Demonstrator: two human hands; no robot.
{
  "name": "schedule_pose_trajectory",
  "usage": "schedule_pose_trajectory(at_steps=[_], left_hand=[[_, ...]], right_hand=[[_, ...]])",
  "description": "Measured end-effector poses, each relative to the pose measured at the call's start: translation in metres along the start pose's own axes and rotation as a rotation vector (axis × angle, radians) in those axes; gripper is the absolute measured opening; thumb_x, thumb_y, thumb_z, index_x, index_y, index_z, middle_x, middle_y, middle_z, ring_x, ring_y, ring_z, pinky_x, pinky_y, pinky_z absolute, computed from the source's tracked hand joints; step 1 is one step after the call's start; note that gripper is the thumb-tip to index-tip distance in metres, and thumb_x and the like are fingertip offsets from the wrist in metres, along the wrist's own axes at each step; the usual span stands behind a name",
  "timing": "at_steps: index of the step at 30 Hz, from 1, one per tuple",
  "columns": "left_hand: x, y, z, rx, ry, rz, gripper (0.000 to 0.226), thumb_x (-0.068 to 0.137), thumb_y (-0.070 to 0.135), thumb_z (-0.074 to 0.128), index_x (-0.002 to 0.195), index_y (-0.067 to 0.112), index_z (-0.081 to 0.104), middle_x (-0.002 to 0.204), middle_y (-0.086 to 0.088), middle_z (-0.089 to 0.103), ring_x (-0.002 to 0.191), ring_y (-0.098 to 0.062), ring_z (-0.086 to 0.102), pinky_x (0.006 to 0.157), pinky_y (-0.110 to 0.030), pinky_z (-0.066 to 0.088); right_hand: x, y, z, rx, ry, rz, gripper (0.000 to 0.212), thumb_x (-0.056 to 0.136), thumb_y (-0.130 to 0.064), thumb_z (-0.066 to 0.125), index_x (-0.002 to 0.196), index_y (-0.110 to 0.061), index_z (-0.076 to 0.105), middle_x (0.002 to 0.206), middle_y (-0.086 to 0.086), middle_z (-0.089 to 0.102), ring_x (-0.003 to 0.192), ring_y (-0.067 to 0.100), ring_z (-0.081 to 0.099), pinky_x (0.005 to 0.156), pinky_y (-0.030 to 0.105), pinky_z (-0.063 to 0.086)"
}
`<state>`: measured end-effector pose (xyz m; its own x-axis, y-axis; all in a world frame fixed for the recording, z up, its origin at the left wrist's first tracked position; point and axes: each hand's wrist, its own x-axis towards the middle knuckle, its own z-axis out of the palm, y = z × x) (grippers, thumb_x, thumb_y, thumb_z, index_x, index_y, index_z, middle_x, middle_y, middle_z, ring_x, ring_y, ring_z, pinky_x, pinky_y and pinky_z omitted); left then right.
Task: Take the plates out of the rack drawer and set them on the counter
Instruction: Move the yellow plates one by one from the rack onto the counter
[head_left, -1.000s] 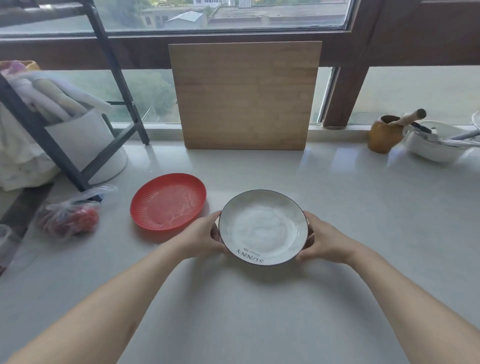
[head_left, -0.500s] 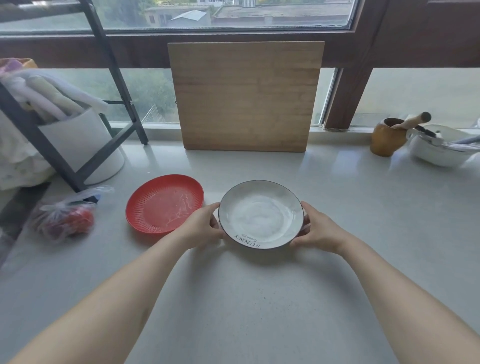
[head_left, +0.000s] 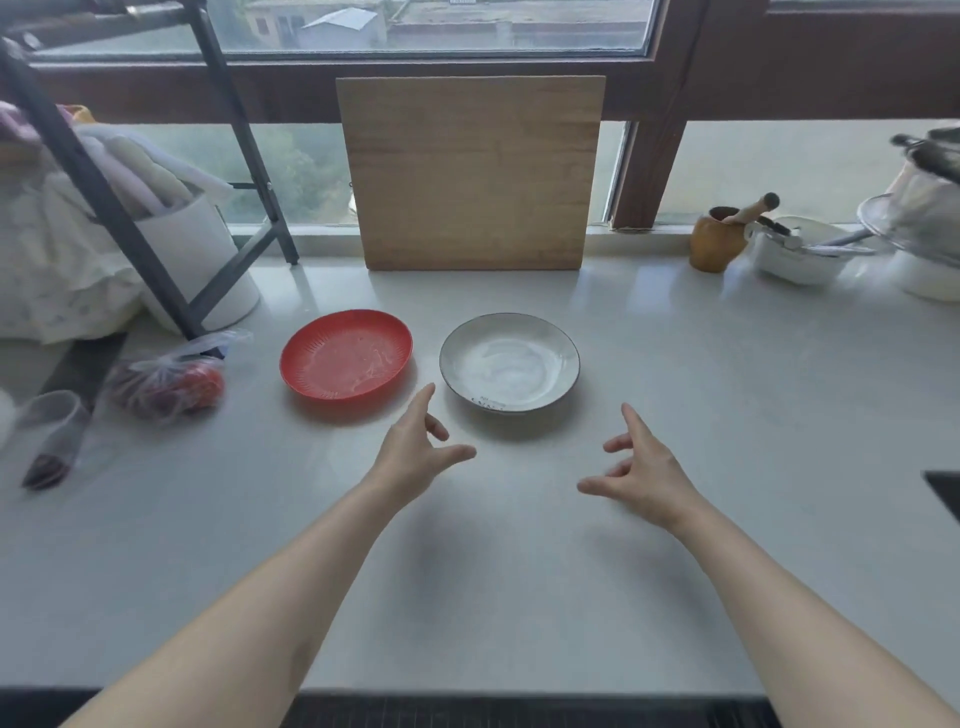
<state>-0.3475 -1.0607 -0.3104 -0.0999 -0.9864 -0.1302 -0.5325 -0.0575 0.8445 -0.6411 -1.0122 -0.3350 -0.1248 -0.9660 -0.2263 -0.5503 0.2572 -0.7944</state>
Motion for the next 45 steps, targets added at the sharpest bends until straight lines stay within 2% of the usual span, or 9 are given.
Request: schedule_pose_trajectory(at_steps=[5, 13, 17, 21, 24, 29, 34, 41, 45], left_hand=[[-0.096, -0.002, -0.005, -0.002, -0.058, 0.075, 0.093, 0.078, 0.026, 0.082, 0.151, 0.032, 0.025, 0.1, 0.003, 0.056, 0.063, -0.011, 0.045, 0.057, -0.018, 0.041], [-0.253, -0.065, 0.003, 0.119, -0.251, 0.212, 0.092, 0.079, 0.033, 0.08, 0.152, 0.034, 0.024, 0.092, 0.01, 0.055, 0.063, 0.001, 0.048, 0.067, -0.011, 0.046], [-0.291, -0.112, 0.018, 0.274, -0.353, 0.144, 0.098, 0.077, 0.04, 0.08, 0.154, 0.035, 0.018, 0.094, 0.014, 0.054, 0.067, -0.005, 0.05, 0.064, -0.018, 0.047], [-0.315, -0.157, 0.037, 0.43, -0.474, 0.057, 0.108, 0.075, 0.043, 0.081, 0.156, 0.03, 0.011, 0.114, 0.011, 0.051, 0.082, -0.007, 0.053, 0.079, -0.026, 0.053], [-0.325, -0.186, 0.054, 0.5, -0.529, 0.002, 0.115, 0.072, 0.044, 0.083, 0.156, 0.028, 0.006, 0.14, 0.002, 0.045, 0.112, -0.015, 0.056, 0.09, -0.031, 0.054], [-0.326, -0.222, 0.085, 0.58, -0.572, -0.078, 0.121, 0.069, 0.044, 0.085, 0.156, 0.026, 0.003, 0.161, -0.005, 0.02, 0.145, -0.025, 0.031, 0.114, -0.042, 0.038], [-0.318, -0.247, 0.11, 0.626, -0.614, -0.067, 0.125, 0.065, 0.046, 0.087, 0.156, 0.028, 0.002, 0.161, 0.0, 0.024, 0.145, -0.024, 0.031, 0.113, -0.042, 0.037], [-0.32, -0.252, 0.122, 0.485, -0.583, 0.038, 0.128, 0.052, 0.053, 0.091, 0.148, 0.044, 0.007, 0.147, 0.011, 0.047, 0.128, -0.018, 0.053, 0.098, -0.04, 0.052], [-0.321, -0.25, 0.125, 0.401, -0.59, 0.037, 0.131, 0.047, 0.056, 0.091, 0.145, 0.051, 0.003, 0.145, 0.012, 0.045, 0.128, -0.017, 0.051, 0.098, -0.042, 0.051]], right_hand=[[-0.107, 0.0, 0.01, 0.0, 0.033, -0.004, 0.121, 0.07, -0.028, 0.091, 0.159, -0.03, 0.01, 0.12, -0.008, 0.052, 0.086, 0.011, 0.064, 0.069, 0.014, 0.046], [-0.29, 0.039, 0.056, -0.068, -0.082, -0.015, 0.124, 0.055, -0.057, 0.083, 0.155, -0.045, 0.01, 0.114, -0.019, 0.055, 0.087, 0.003, 0.061, 0.076, 0.025, 0.055], [-0.336, 0.084, 0.085, -0.171, -0.178, 0.096, 0.125, 0.064, -0.042, 0.09, 0.157, -0.043, 0.007, 0.115, -0.022, 0.049, 0.084, 0.005, 0.059, 0.078, 0.025, 0.056], [-0.352, 0.119, 0.11, -0.26, -0.231, 0.215, 0.127, 0.069, -0.037, 0.09, 0.159, -0.035, 0.001, 0.116, -0.017, 0.046, 0.085, 0.009, 0.058, 0.081, 0.027, 0.056], [-0.355, 0.141, 0.126, -0.309, -0.274, 0.28, 0.129, 0.068, -0.037, 0.09, 0.159, -0.034, -0.002, 0.127, -0.009, 0.047, 0.09, 0.007, 0.058, 0.078, 0.024, 0.053], [-0.346, 0.177, 0.144, -0.434, -0.334, 0.305, 0.127, 0.069, -0.033, 0.09, 0.158, -0.034, 0.0, 0.151, 0.001, 0.039, 0.123, 0.02, 0.058, 0.094, 0.037, 0.056], [-0.328, 0.207, 0.162, -0.549, -0.442, 0.275, 0.129, 0.065, -0.031, 0.093, 0.157, -0.035, 0.003, 0.162, 0.008, 0.025, 0.138, 0.027, 0.046, 0.106, 0.043, 0.048], [-0.316, 0.213, 0.181, -0.456, -0.411, 0.198, 0.12, 0.057, -0.027, 0.096, 0.148, -0.038, 0.018, 0.144, -0.001, 0.05, 0.124, 0.022, 0.059, 0.098, 0.043, 0.054], [-0.315, 0.213, 0.183, -0.433, -0.412, 0.19, 0.125, 0.053, -0.028, 0.097, 0.148, -0.04, 0.016, 0.143, -0.001, 0.05, 0.122, 0.024, 0.061, 0.097, 0.047, 0.055]])
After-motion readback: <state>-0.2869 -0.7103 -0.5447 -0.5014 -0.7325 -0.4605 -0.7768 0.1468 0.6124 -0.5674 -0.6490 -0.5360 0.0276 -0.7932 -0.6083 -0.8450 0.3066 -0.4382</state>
